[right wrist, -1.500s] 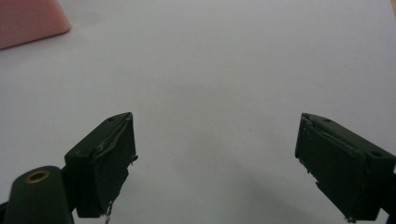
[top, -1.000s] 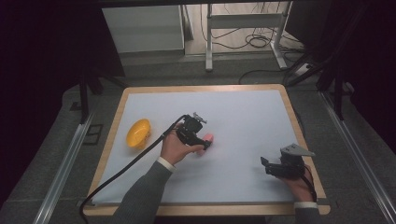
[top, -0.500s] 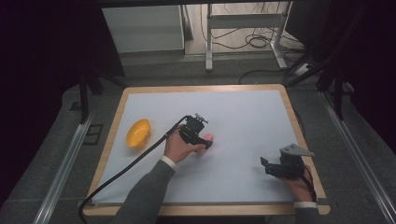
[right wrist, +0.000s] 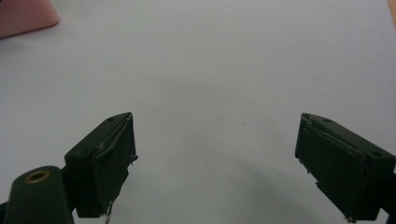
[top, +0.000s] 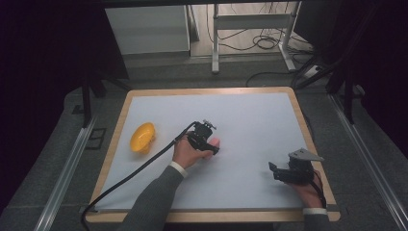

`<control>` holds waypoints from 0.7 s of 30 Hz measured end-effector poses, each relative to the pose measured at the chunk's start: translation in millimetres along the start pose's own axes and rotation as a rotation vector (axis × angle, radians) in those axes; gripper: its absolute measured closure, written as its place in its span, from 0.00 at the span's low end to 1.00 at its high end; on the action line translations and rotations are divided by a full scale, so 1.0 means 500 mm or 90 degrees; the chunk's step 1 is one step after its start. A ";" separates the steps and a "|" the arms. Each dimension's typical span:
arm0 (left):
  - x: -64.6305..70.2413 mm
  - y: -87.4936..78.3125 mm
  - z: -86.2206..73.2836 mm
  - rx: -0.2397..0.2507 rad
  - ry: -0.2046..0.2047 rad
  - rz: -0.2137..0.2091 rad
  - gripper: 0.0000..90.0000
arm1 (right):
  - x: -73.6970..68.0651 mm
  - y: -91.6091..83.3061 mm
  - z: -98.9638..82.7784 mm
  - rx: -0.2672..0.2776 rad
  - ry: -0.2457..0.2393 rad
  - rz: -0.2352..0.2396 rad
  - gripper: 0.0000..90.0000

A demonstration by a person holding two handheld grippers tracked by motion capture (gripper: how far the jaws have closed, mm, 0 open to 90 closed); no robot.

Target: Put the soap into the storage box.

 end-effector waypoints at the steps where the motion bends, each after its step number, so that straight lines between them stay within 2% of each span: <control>1: 0.000 0.001 0.000 -0.002 0.000 0.000 0.44 | 0.000 0.000 0.000 0.000 0.000 0.000 0.13; 11: 0.005 0.019 -0.007 -0.017 -0.004 -0.012 0.60 | 0.001 0.000 -0.001 -0.001 0.000 -0.003 0.13; 16: 0.002 0.016 -0.006 -0.008 -0.008 -0.001 0.66 | 0.002 0.000 -0.001 -0.002 0.000 -0.004 0.13; 21: 0.003 0.015 -0.007 -0.009 -0.002 -0.004 0.67 | 0.002 0.000 -0.001 -0.001 0.000 -0.004 0.13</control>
Point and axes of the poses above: each handheld gripper's, and its own axes: y roughly forward along the jaws, z roughly out of its top, x roughly to its right, the point moved 6 cm from there along y, roughly forward along the jaws, and after that the axes turned 3 degrees about y, right-handed, at the moved point
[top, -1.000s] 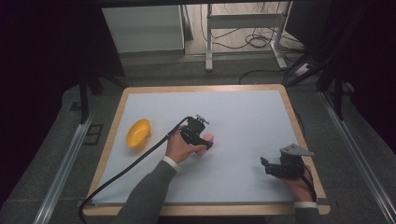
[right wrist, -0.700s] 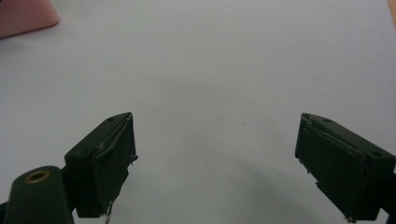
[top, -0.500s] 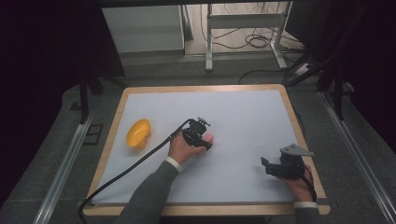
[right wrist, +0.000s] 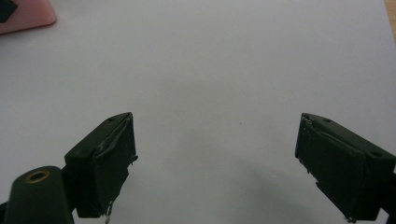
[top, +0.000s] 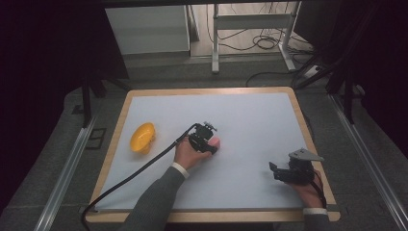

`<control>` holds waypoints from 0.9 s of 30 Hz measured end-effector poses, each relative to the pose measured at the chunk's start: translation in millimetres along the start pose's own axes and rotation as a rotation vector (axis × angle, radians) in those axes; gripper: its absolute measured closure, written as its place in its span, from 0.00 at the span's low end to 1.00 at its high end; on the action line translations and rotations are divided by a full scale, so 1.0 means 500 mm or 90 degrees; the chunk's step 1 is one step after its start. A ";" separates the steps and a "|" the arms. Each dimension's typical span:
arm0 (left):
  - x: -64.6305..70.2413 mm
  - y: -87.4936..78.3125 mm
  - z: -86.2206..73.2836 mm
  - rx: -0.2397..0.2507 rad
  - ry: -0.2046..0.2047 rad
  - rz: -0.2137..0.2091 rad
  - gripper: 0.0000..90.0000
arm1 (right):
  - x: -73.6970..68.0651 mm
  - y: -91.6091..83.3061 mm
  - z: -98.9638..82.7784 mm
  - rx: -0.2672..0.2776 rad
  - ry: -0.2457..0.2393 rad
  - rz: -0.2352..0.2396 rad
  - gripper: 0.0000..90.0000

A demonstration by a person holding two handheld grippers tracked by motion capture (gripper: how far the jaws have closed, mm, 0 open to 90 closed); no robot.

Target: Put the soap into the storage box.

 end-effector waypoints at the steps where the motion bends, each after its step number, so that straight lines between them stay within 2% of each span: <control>1: 0.000 0.000 0.000 -0.001 0.000 -0.001 0.67 | 0.000 0.000 0.000 0.000 -0.001 0.000 0.13; 8: 0.004 -0.009 -0.003 0.002 0.005 -0.008 0.67 | 0.001 -0.001 0.000 0.002 0.001 -0.001 0.13; 15: 0.003 -0.037 0.000 0.017 0.013 -0.005 0.67 | 0.003 -0.003 0.001 0.004 0.002 -0.001 0.13; 20: -0.013 -0.061 -0.011 0.043 -0.003 0.000 0.67 | 0.003 -0.004 0.001 0.004 0.003 -0.001 0.13; 27: -0.038 -0.096 -0.033 0.045 -0.009 0.018 0.67 | 0.003 -0.003 0.001 0.004 0.003 -0.002 0.13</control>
Point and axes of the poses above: each handheld gripper's, and its own axes: y roughly forward along the jaws, z roughly out of its top, x roughly to its right, the point moved 6 cm from there along y, roughly forward along the jaws, and after that the axes turned 3 degrees about y, right-handed, at the moved point
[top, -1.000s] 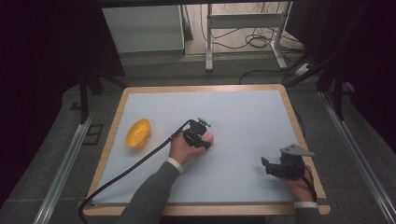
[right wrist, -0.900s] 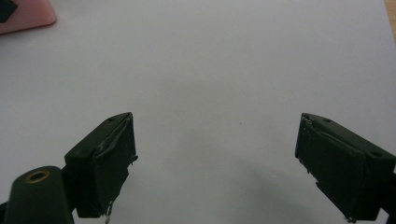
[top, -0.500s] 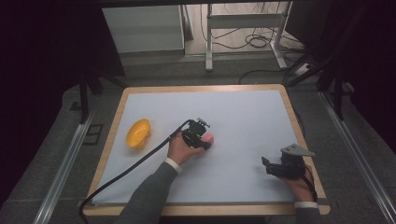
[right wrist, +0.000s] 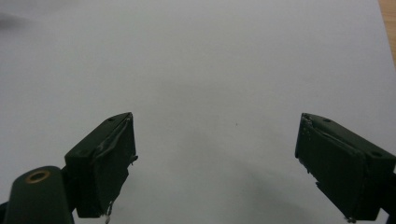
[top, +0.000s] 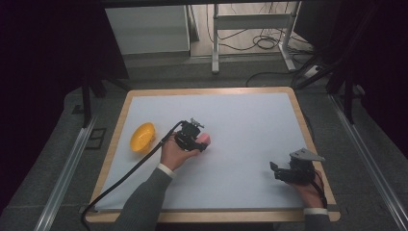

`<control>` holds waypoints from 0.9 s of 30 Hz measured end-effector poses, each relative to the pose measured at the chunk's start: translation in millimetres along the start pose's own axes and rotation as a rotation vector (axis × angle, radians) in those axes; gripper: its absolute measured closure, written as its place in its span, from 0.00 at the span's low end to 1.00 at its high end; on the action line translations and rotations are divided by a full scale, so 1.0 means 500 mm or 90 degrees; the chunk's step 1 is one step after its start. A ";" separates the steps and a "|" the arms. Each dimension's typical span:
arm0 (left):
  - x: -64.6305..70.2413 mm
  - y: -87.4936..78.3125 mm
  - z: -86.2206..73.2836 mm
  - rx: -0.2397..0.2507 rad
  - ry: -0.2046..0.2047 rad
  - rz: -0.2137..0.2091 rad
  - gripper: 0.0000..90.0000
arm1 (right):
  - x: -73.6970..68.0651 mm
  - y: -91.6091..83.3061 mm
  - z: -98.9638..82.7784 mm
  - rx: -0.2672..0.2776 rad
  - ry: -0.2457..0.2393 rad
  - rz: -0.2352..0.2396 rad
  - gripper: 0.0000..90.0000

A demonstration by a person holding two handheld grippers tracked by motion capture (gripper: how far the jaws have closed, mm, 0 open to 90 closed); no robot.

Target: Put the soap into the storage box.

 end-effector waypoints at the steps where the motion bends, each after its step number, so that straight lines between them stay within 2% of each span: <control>1: -0.003 -0.005 -0.002 0.000 0.000 0.003 0.67 | 0.000 0.000 0.000 -0.001 -0.001 -0.001 0.13; 18: -0.061 -0.074 -0.029 0.019 -0.017 0.042 0.67 | 0.000 0.001 0.000 -0.001 -0.001 -0.002 0.13; 27: -0.084 -0.105 -0.041 0.025 -0.028 0.049 0.67 | 0.001 0.000 0.000 0.000 0.001 -0.001 0.13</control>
Point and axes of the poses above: each handheld gripper's, and its own axes: y roughly forward along the jaws, z roughly out of its top, x roughly to its right, the point moved 6 cm from there along y, roughly forward along the jaws, and after that the axes turned 3 degrees about y, right-handed, at the moved point
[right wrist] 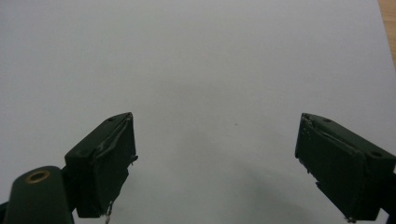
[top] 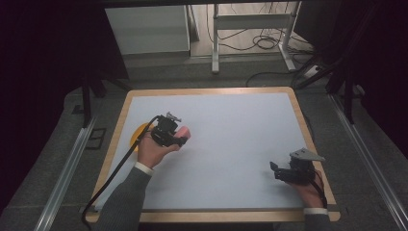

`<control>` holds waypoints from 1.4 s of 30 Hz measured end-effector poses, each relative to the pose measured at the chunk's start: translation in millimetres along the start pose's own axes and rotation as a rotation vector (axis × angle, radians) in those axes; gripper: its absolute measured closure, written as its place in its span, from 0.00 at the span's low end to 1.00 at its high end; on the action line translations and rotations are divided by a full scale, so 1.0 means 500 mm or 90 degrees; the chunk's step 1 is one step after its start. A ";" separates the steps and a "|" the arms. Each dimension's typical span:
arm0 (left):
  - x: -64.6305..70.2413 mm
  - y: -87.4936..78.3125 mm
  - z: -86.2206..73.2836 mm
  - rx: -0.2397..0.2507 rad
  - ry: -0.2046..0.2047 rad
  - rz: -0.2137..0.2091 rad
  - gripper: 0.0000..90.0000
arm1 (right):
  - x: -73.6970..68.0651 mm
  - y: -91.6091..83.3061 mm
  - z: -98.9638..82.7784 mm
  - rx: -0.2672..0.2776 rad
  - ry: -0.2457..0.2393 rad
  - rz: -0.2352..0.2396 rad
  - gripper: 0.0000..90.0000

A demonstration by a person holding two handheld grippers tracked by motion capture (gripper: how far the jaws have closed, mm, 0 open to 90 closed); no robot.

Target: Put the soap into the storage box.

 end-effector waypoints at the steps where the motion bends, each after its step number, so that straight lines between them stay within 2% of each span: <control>1: -0.003 -0.003 -0.001 0.001 -0.002 0.001 0.67 | 0.000 0.000 0.000 0.000 0.000 0.000 0.13; 10: -0.027 -0.022 -0.017 0.004 -0.015 0.010 0.67 | 0.000 -0.001 0.000 0.000 0.001 0.000 0.13; 19: -0.053 -0.057 -0.028 0.016 -0.029 0.025 0.67 | -0.001 -0.005 0.003 0.004 0.002 -0.001 0.13; 33: -0.092 -0.085 -0.043 0.032 -0.052 0.045 0.67 | 0.001 -0.008 0.005 0.008 0.002 -0.001 0.13; 42: -0.124 -0.094 -0.057 0.034 -0.080 0.057 0.67 | -0.001 -0.008 0.005 0.008 0.001 -0.001 0.13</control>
Point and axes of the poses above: each handheld gripper's, and its own axes: y roughly forward along the jaws, z roughly out of its top, x roughly to its right, the point moved 6 cm from there along y, roughly forward along the jaws, and after that the axes turned 3 degrees about y, right-handed, at the moved point
